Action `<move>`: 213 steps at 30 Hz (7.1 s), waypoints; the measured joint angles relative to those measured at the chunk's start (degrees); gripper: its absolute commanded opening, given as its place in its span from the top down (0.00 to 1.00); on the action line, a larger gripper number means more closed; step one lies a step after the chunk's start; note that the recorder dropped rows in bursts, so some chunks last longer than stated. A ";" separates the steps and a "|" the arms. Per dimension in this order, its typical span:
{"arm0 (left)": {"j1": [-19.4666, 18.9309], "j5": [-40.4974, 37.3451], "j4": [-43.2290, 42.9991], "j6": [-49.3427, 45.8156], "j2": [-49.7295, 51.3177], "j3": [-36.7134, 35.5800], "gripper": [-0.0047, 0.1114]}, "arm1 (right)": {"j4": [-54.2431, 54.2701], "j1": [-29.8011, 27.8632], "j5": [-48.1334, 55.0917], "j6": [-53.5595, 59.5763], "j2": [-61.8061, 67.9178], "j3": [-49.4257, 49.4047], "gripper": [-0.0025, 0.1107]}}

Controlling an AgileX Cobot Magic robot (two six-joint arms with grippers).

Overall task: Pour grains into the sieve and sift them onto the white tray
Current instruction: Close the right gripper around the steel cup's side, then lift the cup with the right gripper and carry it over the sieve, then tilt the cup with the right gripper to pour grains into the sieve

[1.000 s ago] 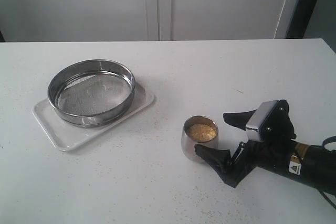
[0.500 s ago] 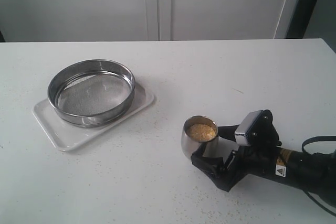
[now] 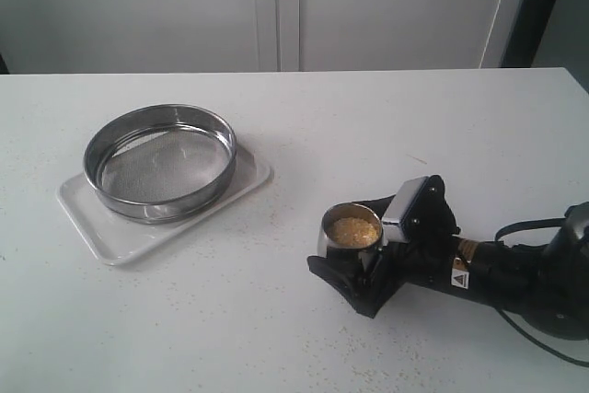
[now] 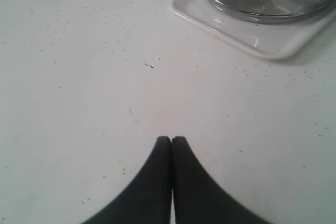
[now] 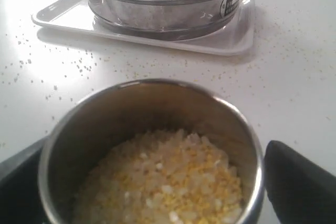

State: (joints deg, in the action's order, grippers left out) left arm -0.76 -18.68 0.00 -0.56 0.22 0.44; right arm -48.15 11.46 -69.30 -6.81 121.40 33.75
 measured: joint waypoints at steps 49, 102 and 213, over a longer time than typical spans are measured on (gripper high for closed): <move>0.00 0.00 0.00 0.00 0.00 0.00 0.96 | 1.49 0.13 -0.75 -1.97 4.80 0.88 0.98; 0.00 0.00 0.00 0.00 0.00 0.00 0.96 | 0.64 11.35 24.80 -29.88 -12.61 16.78 0.98; 0.00 0.00 0.00 0.00 0.00 0.00 0.96 | 3.05 29.26 78.51 -8.47 10.90 70.20 0.98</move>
State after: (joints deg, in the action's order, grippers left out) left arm -0.76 -18.68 0.00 -0.56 0.22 0.44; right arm -45.10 40.72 9.21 -15.28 132.31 103.95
